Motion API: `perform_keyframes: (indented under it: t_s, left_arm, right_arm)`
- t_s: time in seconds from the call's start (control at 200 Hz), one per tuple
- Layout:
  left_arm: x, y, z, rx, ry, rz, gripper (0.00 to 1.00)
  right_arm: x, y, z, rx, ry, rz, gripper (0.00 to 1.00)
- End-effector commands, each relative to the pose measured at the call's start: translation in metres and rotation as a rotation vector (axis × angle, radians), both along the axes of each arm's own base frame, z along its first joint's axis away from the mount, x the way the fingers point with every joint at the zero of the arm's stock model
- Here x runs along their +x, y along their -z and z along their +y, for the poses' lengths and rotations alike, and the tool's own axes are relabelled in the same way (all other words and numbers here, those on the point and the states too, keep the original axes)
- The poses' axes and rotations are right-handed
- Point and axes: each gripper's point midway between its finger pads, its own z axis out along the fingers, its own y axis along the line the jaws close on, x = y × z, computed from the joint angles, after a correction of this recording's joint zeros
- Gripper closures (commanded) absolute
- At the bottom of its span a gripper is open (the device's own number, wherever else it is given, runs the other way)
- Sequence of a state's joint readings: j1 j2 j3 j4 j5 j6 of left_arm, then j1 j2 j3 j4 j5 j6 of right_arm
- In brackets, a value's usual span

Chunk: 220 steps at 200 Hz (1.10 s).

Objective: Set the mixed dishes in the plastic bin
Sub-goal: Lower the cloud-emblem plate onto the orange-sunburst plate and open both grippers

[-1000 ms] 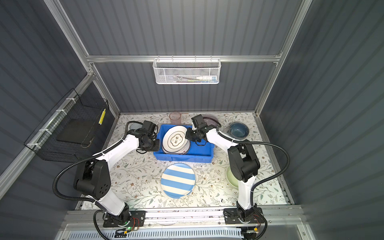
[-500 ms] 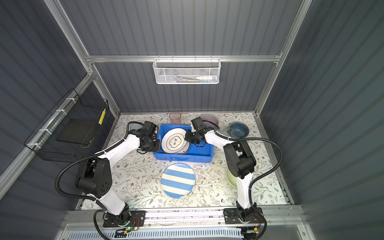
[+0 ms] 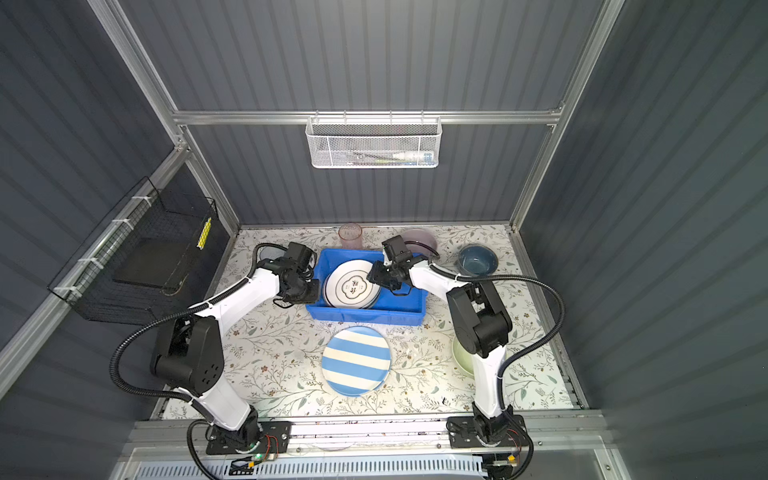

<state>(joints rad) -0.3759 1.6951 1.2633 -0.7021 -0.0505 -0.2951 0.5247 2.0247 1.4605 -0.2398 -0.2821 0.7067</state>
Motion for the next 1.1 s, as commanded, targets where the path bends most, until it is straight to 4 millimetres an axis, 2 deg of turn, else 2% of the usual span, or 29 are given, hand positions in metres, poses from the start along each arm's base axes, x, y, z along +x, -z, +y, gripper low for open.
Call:
perform_keyframes:
  t_s: [0.0, 0.32, 0.75, 0.87, 0.951, 1.096]
  left_arm:
    - [0.0, -0.01, -0.006, -0.033, 0.021, -0.003, 0.75]
    - [-0.002, -0.006, -0.009, -0.043, 0.033, 0.016, 0.75]
    - [-0.004, -0.007, -0.012, -0.055, 0.046, 0.026, 0.75]
    - [-0.004, -0.009, -0.01, -0.045, 0.042, 0.022, 0.75]
    - [-0.003, -0.011, 0.0, 0.0, 0.005, 0.02, 0.74]
    - [-0.003, -0.021, 0.002, 0.001, -0.003, 0.02, 0.66]
  right_arm:
    - [-0.002, 0.001, -0.004, -0.04, 0.01, -0.007, 0.48]
    - [-0.005, 0.01, -0.005, -0.067, 0.003, 0.017, 0.45]
    - [-0.009, 0.015, 0.007, -0.134, -0.018, 0.02, 0.43]
    - [-0.01, 0.015, 0.0, -0.188, -0.01, 0.019, 0.41]
    - [-0.01, 0.01, -0.007, -0.225, -0.007, 0.006, 0.39]
    - [-0.009, -0.007, -0.018, -0.276, -0.004, -0.042, 0.34]
